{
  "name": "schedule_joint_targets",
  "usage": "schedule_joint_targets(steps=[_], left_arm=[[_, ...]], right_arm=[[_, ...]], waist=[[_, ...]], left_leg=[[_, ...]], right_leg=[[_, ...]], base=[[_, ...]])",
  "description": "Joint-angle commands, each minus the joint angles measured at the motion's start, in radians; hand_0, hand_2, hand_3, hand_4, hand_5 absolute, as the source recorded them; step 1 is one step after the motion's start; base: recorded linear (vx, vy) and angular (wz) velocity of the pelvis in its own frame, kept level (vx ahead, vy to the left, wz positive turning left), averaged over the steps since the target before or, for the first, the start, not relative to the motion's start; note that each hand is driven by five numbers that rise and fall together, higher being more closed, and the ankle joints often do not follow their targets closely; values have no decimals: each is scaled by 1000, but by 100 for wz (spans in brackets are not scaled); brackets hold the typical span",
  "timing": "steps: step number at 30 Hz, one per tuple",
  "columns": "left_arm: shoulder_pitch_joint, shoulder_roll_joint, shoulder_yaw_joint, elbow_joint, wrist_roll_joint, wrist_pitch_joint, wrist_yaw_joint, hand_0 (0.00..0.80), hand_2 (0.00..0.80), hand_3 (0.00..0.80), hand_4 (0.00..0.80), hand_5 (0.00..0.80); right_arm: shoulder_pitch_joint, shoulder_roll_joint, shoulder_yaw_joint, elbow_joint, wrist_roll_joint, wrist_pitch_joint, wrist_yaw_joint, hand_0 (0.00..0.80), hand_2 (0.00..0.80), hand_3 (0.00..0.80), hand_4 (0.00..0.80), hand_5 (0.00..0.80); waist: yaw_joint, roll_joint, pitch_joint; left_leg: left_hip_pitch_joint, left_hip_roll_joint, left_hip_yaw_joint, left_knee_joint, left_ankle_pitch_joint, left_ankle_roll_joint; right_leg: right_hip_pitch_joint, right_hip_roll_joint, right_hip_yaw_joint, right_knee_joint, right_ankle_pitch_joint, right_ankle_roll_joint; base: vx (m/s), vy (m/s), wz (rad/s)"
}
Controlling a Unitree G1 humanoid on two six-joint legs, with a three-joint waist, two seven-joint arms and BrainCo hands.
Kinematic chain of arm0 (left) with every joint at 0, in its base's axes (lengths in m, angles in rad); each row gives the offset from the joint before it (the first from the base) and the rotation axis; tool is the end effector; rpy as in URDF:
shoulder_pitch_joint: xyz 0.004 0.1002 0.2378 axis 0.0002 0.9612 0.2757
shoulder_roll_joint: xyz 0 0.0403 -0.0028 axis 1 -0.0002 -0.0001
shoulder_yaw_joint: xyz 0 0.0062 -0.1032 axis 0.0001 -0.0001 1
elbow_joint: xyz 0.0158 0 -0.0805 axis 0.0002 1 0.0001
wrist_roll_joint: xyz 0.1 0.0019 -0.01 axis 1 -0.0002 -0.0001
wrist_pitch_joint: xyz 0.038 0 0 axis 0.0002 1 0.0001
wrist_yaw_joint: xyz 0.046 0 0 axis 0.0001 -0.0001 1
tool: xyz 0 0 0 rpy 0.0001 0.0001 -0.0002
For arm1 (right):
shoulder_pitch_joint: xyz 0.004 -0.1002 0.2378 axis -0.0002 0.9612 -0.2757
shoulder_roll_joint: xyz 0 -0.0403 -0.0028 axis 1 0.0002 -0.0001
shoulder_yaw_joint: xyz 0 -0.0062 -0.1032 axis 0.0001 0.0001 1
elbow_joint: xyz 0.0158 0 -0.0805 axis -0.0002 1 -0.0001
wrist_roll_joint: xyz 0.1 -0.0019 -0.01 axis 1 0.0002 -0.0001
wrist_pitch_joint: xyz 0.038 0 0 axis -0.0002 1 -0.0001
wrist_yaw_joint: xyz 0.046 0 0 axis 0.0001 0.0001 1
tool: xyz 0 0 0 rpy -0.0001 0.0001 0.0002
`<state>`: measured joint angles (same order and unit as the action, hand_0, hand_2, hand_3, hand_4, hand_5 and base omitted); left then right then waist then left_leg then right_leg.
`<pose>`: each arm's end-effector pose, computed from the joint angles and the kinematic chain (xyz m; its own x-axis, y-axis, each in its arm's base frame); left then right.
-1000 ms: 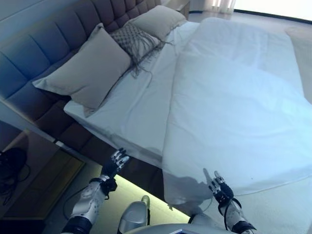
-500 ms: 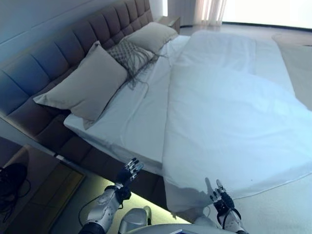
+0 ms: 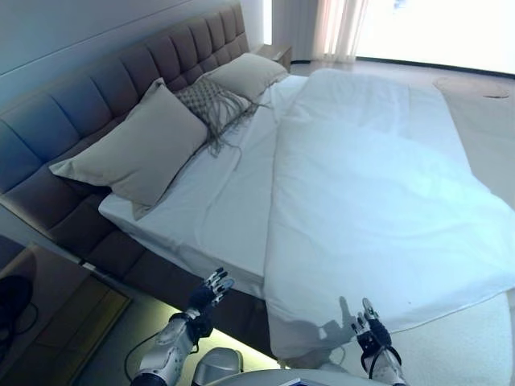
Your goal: Make the bed neatly
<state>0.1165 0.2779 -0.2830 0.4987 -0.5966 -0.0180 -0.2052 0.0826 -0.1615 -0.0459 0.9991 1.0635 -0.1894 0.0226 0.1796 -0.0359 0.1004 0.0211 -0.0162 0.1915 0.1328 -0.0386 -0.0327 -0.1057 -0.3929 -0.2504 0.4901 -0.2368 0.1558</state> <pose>0.1355 0.1838 -0.0618 0.7934 -0.2704 -0.5453 0.0792 0.9341 -0.3480 0.0838 -0.2179 -0.1056 0.5504 -0.3160 -0.7727 0.7848 0.5115 0.3499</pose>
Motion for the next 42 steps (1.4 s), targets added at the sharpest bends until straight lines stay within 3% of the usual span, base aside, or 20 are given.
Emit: schedule_joint_targets(steps=[1, 3, 6, 10, 13, 14, 17, 20, 28, 32, 35, 37, 42], left_arm=[[-54, 28, 51, -88, 26, -33, -8, 0, 0, 0, 0, 0], [-66, 33, 39, -84, 19, -30, 4, 0, 0, 0, 0, 0], [-87, 37, 35, -71, -4, -36, 30, 0, 0, 0, 0, 0], [-107, 20, 60, -75, -52, 4, 15, 0, 0, 0, 0, 0], [-93, -1, 30, -83, -64, -8, 39, 0, 0, 0, 0, 0], [-100, -11, 26, -79, -75, -13, 40, 0, 0, 0, 0, 0], [-100, -25, 54, -67, -73, -4, 15, 0, 0, 0, 0, 0], [-63, -25, 50, -69, -30, -25, -6, 0, 0, 0, 0, 0], [-38, 13, 76, -118, 5, -26, -24, 0, 0, 0, 0, 0], [-36, 13, 94, -83, -22, -63, -8, 0, 0, 0, 0, 0], [-32, -5, 106, -80, -47, -72, 39, 0, 0, 0, 0, 0], [-38, -16, 118, -73, -67, -53, 58, 0, 0, 0, 0, 0], [-51, -13, 118, -40, -39, -41, -5, 0, 0, 0, 0, 0]], right_arm=[[-56, 32, -50, -6, 20, -7, 70, 0, 0, 0, 0, 0], [-54, 45, -30, -14, 46, -24, 66, 0, 0, 0, 0, 0], [-61, 62, 9, -42, 41, -30, 38, 0, 0, 0, 0, 0], [-51, 55, 17, -92, 27, -15, -28, 0, 0, 0, 0, 0], [-27, 21, 26, -118, 23, 0, -45, 0, 0, 0, 0, 0], [-31, 6, 24, -121, 11, 6, -53, 0, 0, 0, 0, 0], [-49, -19, 21, -98, 17, -18, -30, 0, 0, 0, 0, 0], [-19, -5, -9, -95, 42, -48, 12, 0, 0, 0, 0, 0], [-23, 33, -38, -83, 34, -50, 42, 0, 0, 0, 0, 0], [-29, 48, -13, -74, -7, -8, 50, 0, 0, 0, 0, 0], [-44, 55, 25, -61, -43, 3, 22, 0, 0, 0, 0, 0], [-72, 57, 40, -49, -50, -11, 10, 0, 0, 0, 0, 0], [-78, 54, 15, -49, -19, -43, 0, 0, 0, 0, 0, 0]], waist=[[13, 3, 25], [22, 2, 11], [44, -13, -7], [33, -2, -11], [19, 17, 2], [18, 16, 11], [8, -3, 40], [-2, 3, 24], [5, 12, 17], [30, 33, -17], [77, 17, -40], [88, 13, -41], [97, 10, -50]], left_leg=[[-68, 32, -59, 104, -75, 100], [-92, 20, -84, 94, -53, 109], [-125, 23, -103, 80, -9, 85], [-134, 98, -92, 37, 63, 14], [-149, 155, -86, -2, 123, -43], [-168, 162, -88, 17, 117, -51], [-175, 140, -49, 188, -10, -29], [-128, 116, -55, 125, 3, -11], [-21, -2, -53, 64, -64, 72], [-35, -27, -60, 39, -47, 110], [-49, -59, -94, 16, -18, 106], [-48, -67, -99, 5, -15, 110], [-40, -69, -96, -3, -15, 114]], right_leg=[[43, -16, 67, -198, 414, 57], [70, 7, 57, -211, 390, 34], [133, 50, -6, -326, 344, 15], [156, 100, -32, -366, 278, 11], [175, 133, -57, -389, 248, 0], [174, 131, -64, -394, 248, -3], [153, 93, -72, -375, 255, -10], [168, 87, -51, -379, 269, -2], [90, -33, -20, -295, 397, 46], [75, -1, 0, -139, 320, 12], [116, 6, -59, -215, 355, 2], [93, -2, -60, -226, 385, 3], [123, -6, -58, -209, 354, 13]], base=[[-147, -9, 12], [-124, -106, 24], [-122, -191, 26], [-81, -92, -1], [-103, 35, 11], [-192, 21, 23], [-124, 26, 6], [50, 133, -4], [62, 212, -10], [-28, 209, -13], [9, 60, 1], [-8, 56, -19], [-2, 62, -10]])
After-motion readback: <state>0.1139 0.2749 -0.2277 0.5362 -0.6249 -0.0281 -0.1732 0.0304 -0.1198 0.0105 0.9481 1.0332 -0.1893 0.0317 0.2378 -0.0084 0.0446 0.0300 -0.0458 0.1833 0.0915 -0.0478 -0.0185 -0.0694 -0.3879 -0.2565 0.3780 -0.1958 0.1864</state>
